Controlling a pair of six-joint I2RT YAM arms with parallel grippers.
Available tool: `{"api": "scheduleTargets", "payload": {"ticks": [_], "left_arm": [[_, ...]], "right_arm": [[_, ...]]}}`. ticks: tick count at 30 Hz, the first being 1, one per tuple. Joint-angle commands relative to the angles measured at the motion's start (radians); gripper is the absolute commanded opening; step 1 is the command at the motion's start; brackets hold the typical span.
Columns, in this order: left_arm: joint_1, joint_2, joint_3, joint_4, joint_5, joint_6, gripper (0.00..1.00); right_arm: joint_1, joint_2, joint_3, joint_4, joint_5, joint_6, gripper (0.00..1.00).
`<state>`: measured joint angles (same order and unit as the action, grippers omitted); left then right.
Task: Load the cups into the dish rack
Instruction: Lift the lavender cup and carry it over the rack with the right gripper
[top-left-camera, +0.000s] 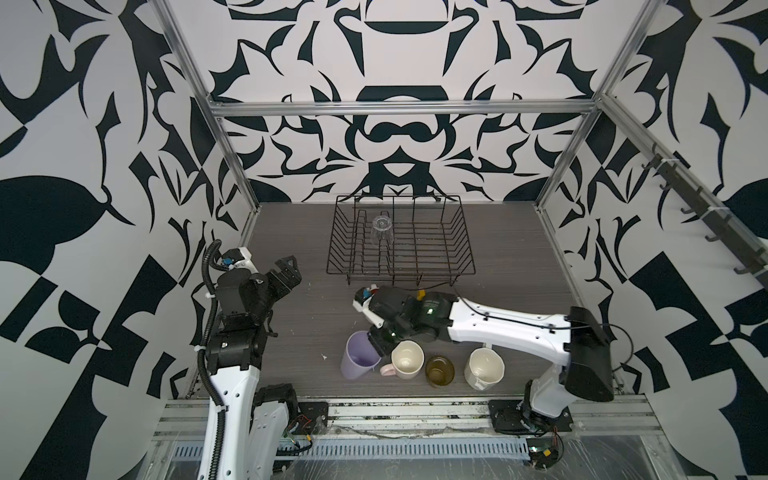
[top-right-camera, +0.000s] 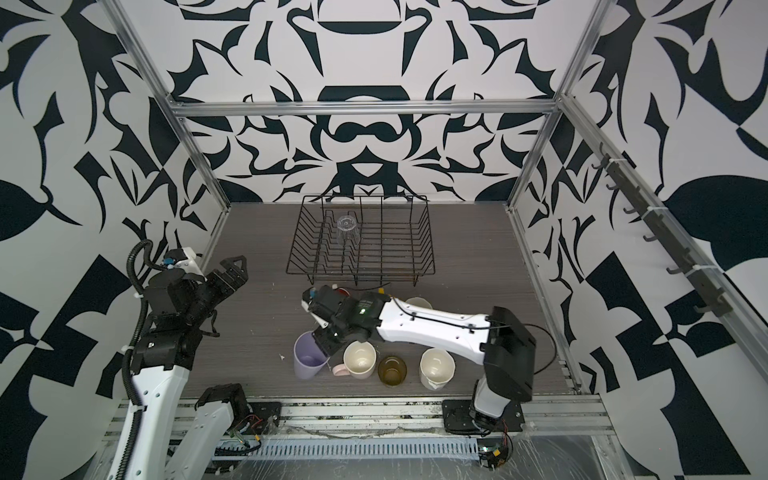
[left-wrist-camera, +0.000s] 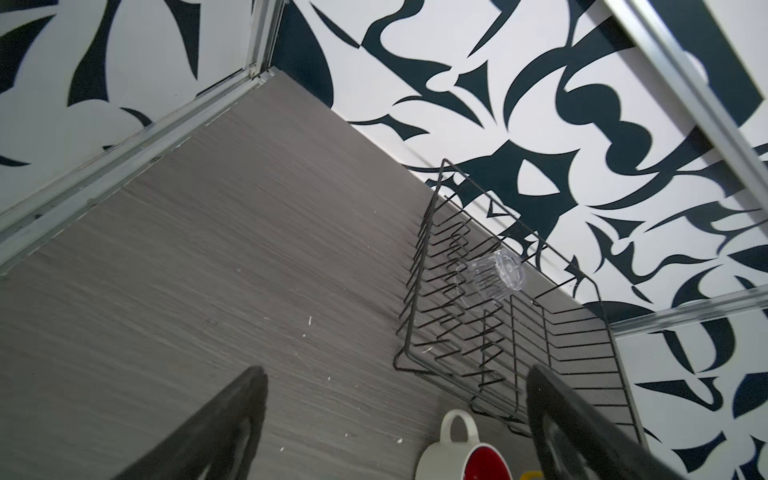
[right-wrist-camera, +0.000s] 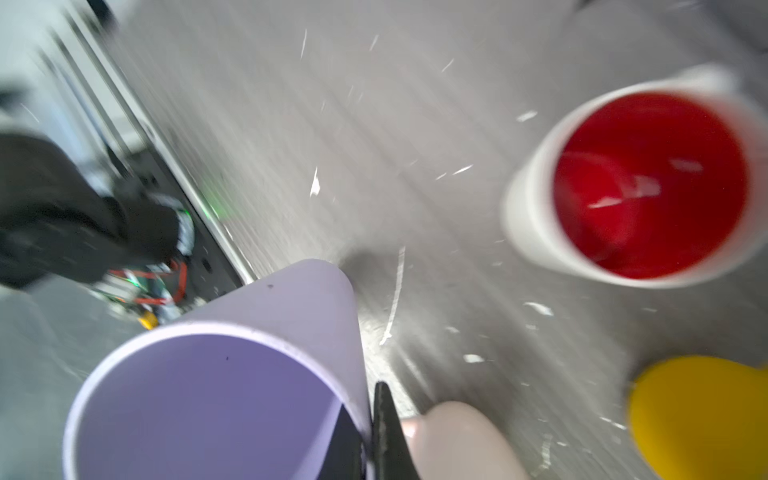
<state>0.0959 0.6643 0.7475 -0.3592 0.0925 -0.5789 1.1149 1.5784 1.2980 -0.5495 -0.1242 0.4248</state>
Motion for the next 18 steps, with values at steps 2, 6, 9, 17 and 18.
{"api": "scheduleTargets", "payload": {"ticks": [2,6,9,17,18], "left_arm": [[0.000,-0.014,-0.039,0.189,0.141,-0.039,1.00],[0.000,-0.008,-0.069,0.344,0.311,-0.068,0.99],[0.001,0.000,-0.088,0.483,0.468,-0.101,1.00],[0.000,0.057,-0.134,0.862,0.758,-0.244,1.00],[0.000,0.075,-0.133,0.905,0.805,-0.264,1.00]], "right_arm": [[-0.131,-0.169,-0.063,0.182,-0.108,0.026,0.00],[-0.268,-0.257,-0.116,0.306,-0.222,0.062,0.00],[-0.368,-0.284,-0.138,0.404,-0.327,0.103,0.00],[-0.639,-0.285,-0.206,0.733,-0.594,0.311,0.00],[-0.659,-0.276,-0.210,0.770,-0.626,0.332,0.00]]}}
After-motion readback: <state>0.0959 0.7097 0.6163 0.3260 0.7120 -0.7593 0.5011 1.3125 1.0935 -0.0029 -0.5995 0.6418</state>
